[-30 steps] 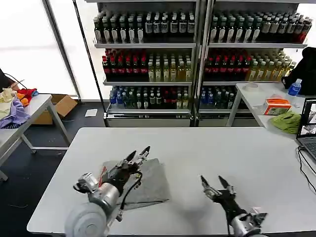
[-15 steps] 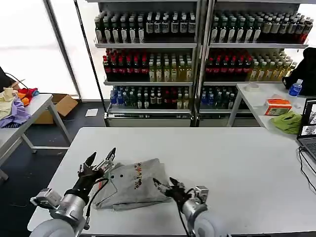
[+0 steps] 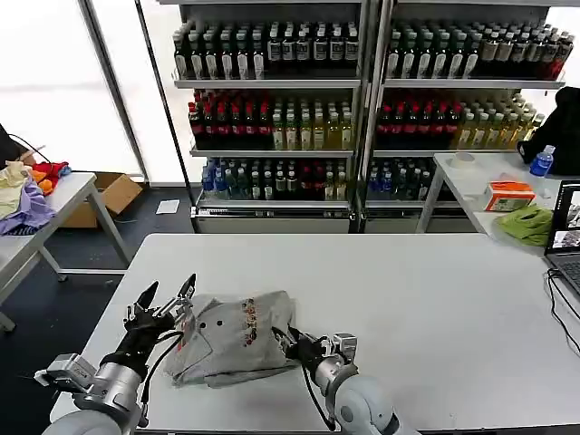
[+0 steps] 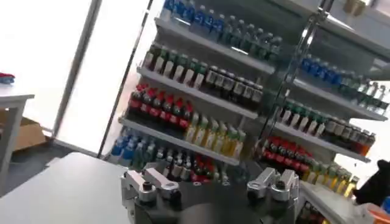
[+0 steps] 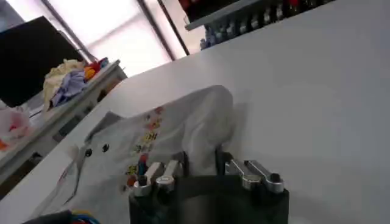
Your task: Fold and organize the clothes.
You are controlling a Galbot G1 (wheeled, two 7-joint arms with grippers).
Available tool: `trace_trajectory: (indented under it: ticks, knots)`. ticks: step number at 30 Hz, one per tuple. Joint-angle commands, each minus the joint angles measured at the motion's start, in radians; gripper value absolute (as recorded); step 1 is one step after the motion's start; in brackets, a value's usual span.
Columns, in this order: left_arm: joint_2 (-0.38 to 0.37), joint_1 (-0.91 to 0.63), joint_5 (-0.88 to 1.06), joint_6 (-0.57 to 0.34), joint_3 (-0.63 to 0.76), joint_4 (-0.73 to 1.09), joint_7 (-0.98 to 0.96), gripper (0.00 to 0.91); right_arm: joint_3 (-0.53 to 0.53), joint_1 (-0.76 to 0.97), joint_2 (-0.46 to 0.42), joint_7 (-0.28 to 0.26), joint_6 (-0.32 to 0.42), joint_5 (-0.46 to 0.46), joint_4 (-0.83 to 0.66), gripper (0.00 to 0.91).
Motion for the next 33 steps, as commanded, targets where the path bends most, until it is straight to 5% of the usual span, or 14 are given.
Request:
trace_trajectory:
  ticks: [1,9,16,17,27,33]
  knots:
    - [-0.001,0.013,0.016,-0.003,-0.025,0.004,0.013,0.907,0.098,-0.102,-0.099,-0.012,-0.02,-0.061,0.141,0.0]
    - [-0.002,0.01,0.015,-0.005,-0.022,0.023,0.012,0.907,0.338,-0.281,-0.2,-0.118,-0.019,-0.151,0.226,0.0]
    - [-0.006,0.002,0.015,-0.003,-0.005,0.024,0.012,0.907,0.454,-0.359,-0.199,-0.123,-0.023,-0.31,0.225,0.0]
    - [-0.006,0.002,0.014,-0.002,-0.005,0.028,0.01,0.907,0.456,-0.362,-0.194,-0.129,-0.022,-0.346,0.227,0.867]
    - [0.001,0.017,0.002,-0.001,-0.023,0.019,0.009,0.907,0.538,-0.349,-0.148,-0.076,-0.018,-0.343,0.366,0.907]
    - [0.007,0.021,-0.004,0.0,-0.023,0.006,0.009,0.907,0.406,-0.166,-0.111,0.011,0.017,-0.348,0.344,0.907]
